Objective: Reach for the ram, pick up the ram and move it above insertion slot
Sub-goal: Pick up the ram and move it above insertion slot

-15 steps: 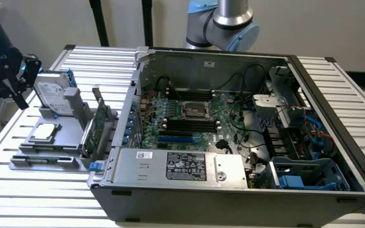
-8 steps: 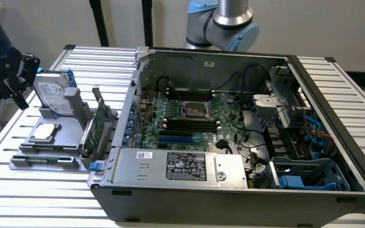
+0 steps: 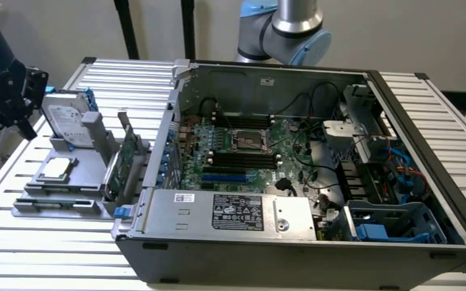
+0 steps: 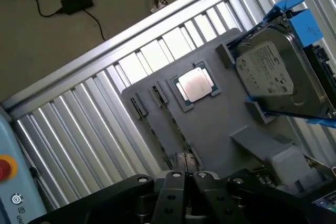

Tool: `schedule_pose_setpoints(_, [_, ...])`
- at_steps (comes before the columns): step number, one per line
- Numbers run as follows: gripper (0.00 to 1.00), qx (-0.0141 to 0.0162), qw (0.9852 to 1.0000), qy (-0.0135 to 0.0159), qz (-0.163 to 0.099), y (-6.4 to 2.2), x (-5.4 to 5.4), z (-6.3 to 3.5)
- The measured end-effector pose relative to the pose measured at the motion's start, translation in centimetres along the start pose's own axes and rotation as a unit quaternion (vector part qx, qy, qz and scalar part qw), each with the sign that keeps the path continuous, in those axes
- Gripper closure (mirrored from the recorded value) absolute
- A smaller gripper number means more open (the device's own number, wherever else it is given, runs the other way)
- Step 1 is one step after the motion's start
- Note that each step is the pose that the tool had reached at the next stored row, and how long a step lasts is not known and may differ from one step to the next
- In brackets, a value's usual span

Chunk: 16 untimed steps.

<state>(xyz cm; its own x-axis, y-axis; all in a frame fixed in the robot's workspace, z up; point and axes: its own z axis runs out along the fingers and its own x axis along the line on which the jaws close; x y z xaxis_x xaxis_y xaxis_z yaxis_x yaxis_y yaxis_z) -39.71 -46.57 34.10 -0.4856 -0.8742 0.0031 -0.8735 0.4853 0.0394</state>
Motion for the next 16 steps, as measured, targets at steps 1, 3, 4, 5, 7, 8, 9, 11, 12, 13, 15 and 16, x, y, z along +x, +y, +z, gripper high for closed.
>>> schedule_pose_setpoints(1, [0.89, 0.0002, 1.0000, 0.0002, -0.010, 0.00, 0.00, 0.00])
schedule_pose_setpoints(3, [0.89, 0.0009, 0.9996, 0.0007, -0.028, 0.00, 0.00, 0.00])
schedule_pose_setpoints(4, [0.89, 0.0012, 0.9993, 0.0008, -0.036, 0.00, 0.00, 0.00])
schedule_pose_setpoints(5, [0.89, 0.0016, 0.9990, 0.0010, -0.045, 0.00, 0.00, 0.00])
schedule_pose_setpoints(7, [0.89, 0.0024, 0.9980, 0.0013, -0.064, 0.00, 0.00, 0.00])
schedule_pose_setpoints(8, [0.89, 0.0028, 0.9973, 0.0014, -0.073, 0.00, 0.00, 0.00])
schedule_pose_setpoints(9, [0.89, 0.0033, 0.9967, 0.0015, -0.082, 0.00, 0.00, 0.00])
schedule_pose_setpoints(11, [0.89, 0.0042, 0.9949, 0.0018, -0.100, 0.00, 0.00, 0.01])
schedule_pose_setpoints(12, [0.89, 0.0045, 0.9940, 0.0020, -0.109, 0.00, 0.00, 0.00])
schedule_pose_setpoints(13, [0.89, 0.0050, 0.9930, 0.0021, -0.118, 0.00, 0.00, 0.00])
schedule_pose_setpoints(15, [0.89, 0.0060, 0.9907, 0.0024, -0.136, 0.00, 0.00, 0.00])
schedule_pose_setpoints(16, [0.89, 0.0065, 0.9894, 0.0025, -0.145, 0.00, 0.00, 0.00])
